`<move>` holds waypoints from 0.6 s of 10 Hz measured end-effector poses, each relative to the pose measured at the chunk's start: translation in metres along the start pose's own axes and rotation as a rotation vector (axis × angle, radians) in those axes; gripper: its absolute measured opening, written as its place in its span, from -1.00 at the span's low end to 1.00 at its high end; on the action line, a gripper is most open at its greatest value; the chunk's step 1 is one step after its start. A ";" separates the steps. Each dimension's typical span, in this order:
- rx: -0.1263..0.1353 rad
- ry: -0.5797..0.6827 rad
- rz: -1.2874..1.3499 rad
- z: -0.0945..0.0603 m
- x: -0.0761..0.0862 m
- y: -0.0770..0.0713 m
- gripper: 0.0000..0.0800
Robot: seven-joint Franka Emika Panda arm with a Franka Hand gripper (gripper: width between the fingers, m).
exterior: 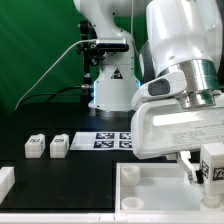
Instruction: Assemble one leg
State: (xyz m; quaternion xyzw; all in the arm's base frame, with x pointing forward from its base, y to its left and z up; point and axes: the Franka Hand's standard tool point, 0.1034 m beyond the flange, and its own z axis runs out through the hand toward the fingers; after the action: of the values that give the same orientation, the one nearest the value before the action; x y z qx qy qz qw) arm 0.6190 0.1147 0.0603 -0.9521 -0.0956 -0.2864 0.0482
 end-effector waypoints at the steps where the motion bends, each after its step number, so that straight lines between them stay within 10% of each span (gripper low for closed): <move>1: 0.000 0.000 0.000 0.000 0.000 0.000 -0.27; 6: -0.001 0.005 0.002 0.009 -0.008 -0.001 -0.27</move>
Offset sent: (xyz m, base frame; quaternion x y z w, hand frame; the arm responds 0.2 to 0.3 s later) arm 0.0052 0.0053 -0.0164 -0.0078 0.0160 0.0120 0.9998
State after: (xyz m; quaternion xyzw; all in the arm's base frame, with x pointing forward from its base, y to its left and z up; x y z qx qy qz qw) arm 0.6171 0.1157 0.0483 -0.9516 -0.0942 -0.2887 0.0480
